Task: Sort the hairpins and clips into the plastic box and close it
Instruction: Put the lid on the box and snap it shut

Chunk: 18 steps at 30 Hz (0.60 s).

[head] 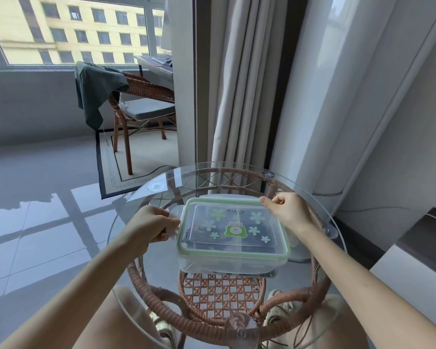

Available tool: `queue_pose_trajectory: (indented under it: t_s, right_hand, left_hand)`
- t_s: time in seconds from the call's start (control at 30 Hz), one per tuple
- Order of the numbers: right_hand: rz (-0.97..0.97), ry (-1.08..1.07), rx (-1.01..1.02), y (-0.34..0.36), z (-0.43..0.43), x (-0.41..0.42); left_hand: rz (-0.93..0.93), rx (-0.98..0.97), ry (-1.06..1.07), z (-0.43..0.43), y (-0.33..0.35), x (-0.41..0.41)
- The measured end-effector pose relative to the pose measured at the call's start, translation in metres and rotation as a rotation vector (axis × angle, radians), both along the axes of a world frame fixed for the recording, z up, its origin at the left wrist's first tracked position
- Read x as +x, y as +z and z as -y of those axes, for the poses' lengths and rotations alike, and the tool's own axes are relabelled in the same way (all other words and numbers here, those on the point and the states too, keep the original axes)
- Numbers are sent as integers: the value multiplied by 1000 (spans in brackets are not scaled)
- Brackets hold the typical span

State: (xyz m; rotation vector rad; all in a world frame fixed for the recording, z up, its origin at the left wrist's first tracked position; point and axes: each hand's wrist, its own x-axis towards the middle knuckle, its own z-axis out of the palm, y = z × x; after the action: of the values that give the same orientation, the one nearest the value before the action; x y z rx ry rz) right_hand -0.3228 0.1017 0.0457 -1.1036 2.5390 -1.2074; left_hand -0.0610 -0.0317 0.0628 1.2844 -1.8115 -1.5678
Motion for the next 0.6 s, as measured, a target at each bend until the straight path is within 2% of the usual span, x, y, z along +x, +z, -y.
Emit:
queue_pose_trajectory:
  t_s: [0.2, 0.4, 0.47, 0.53, 0.6]
  right_hand:
    - [-70, 13, 38, 4, 0, 3]
    - [-421, -19, 176, 2, -3, 10]
    - [-339, 13, 190, 2, -2, 8]
    - [-133, 56, 192, 3, -4, 4]
    - [-8, 75, 168, 5, -9, 2]
  left_hand:
    - [-3, 1, 12, 1, -3, 1]
    - [31, -33, 27, 1, -8, 0]
    - [41, -38, 20, 1, -10, -1]
    - [47, -45, 12, 1, -11, -1]
    - [58, -49, 10, 1, -12, -2]
